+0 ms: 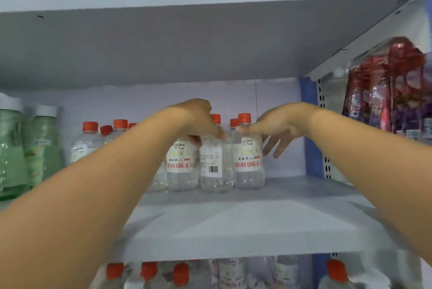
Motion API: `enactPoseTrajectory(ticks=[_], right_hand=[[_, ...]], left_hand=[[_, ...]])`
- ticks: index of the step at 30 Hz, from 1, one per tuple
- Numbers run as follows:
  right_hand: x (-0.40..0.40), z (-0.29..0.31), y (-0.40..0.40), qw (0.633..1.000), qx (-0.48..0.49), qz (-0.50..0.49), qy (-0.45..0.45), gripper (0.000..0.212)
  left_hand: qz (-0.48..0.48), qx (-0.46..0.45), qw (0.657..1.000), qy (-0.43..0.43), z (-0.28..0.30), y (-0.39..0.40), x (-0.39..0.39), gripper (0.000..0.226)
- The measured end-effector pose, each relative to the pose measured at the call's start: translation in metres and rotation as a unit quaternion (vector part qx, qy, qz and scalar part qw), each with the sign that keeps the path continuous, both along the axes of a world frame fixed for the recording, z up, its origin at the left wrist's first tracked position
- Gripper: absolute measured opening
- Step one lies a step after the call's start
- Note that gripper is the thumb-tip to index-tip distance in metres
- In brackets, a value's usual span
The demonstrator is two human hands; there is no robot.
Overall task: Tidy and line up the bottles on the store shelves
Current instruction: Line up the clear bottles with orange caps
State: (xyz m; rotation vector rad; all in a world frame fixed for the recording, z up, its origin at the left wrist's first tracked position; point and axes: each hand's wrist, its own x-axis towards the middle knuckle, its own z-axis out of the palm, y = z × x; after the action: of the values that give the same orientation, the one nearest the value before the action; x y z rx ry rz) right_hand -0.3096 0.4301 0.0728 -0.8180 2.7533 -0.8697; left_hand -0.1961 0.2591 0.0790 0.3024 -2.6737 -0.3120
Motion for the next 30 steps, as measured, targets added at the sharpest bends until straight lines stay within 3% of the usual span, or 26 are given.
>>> enactPoseTrajectory(ticks=[3, 7, 13, 21, 30], right_hand=[[-0.005, 0.014, 0.0, 0.998, -0.041, 0.024, 0.032, 0.052], [-0.017, 0.004, -0.007, 0.995, -0.075, 0.042, 0.053, 0.036], [-0.026, -0.013, -0.012, 0.986, -0.122, 0.067, 0.09, 0.031], [-0.029, -0.019, -0.02, 0.975, -0.169, 0.03, 0.142, 0.043], [-0.026, -0.017, -0.017, 0.973, -0.209, 0.039, 0.086, 0.03]], left_hand=[[-0.045, 0.05, 0.997, -0.035, 0.006, 0.002, -0.005, 0.066], [-0.025, 0.009, 0.999, -0.019, 0.004, 0.0, -0.021, 0.053], [-0.028, 0.04, 0.998, 0.044, -0.006, -0.011, -0.038, 0.05], [-0.018, 0.146, 0.988, 0.054, -0.003, -0.026, -0.048, 0.02], [-0.009, 0.157, 0.981, 0.113, -0.007, -0.033, -0.052, 0.041]])
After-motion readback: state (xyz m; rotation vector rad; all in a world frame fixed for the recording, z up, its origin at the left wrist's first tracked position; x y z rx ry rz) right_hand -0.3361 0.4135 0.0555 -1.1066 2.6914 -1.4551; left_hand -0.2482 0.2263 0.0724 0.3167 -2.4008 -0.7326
